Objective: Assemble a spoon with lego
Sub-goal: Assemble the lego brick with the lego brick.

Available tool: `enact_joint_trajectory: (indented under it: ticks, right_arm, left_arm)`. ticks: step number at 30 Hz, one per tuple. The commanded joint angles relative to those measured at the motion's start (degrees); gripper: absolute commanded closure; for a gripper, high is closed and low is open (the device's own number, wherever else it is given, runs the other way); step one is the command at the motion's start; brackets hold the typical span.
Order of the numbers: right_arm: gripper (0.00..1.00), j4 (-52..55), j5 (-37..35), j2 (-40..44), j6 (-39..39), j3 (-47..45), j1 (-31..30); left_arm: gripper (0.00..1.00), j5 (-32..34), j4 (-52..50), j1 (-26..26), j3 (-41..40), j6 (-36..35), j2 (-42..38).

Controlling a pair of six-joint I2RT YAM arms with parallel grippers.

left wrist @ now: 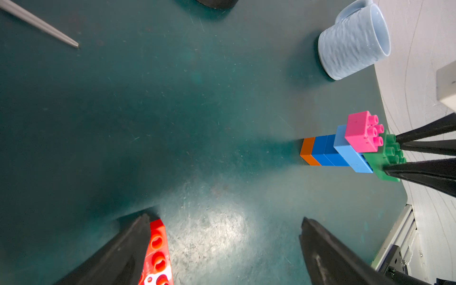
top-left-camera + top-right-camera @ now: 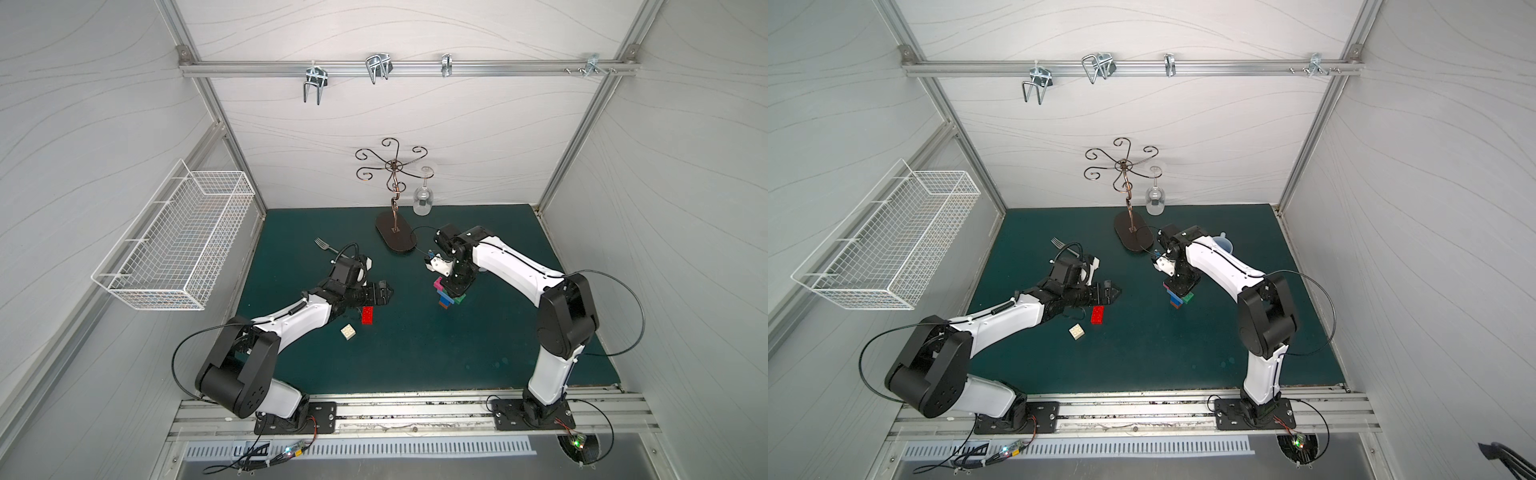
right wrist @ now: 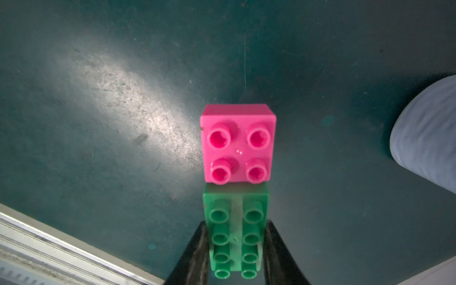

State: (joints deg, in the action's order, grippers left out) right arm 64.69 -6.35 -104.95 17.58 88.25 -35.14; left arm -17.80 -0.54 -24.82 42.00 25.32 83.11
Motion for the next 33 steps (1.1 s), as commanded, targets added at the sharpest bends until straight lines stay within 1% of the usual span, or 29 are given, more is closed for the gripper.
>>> enact_joint_trajectory:
  ticks: [1,7,12,21,25,28,33]
  right_arm:
    - [0.73,0.3,0.2,-1.4,1.0,-0.7,-0.3]
    - [0.73,3.5,2.2,-5.5,-0.5,3.2,1.1]
    - [0.73,5.3,1.0,-8.2,-0.2,4.4,-0.4]
    - [0.73,6.1,2.2,-10.6,-0.7,6.2,-1.0]
    - [0.65,5.9,1.9,-9.2,-0.9,6.7,-0.9]
    - [0.54,5.9,1.9,-7.6,-1.1,7.0,-0.6]
    - [0.47,5.7,1.8,-6.0,-1.4,8.1,0.4]
  left_arm:
    - [0.00,0.1,1.3,-0.2,1.2,-0.8,0.6]
    - [0.00,0.2,0.8,-0.2,1.3,-1.1,0.7]
    - [0.00,1.0,0.0,-0.2,1.2,-1.8,0.0]
    - [0.00,1.7,-0.4,-0.3,0.8,-1.9,-0.5]
    - [0.00,1.9,-0.9,-0.3,0.7,-1.9,-0.8]
    - [0.00,2.1,-0.9,-0.3,0.5,-1.9,-0.9]
    - [0.00,2.2,-1.3,-0.3,0.9,-1.9,-0.8]
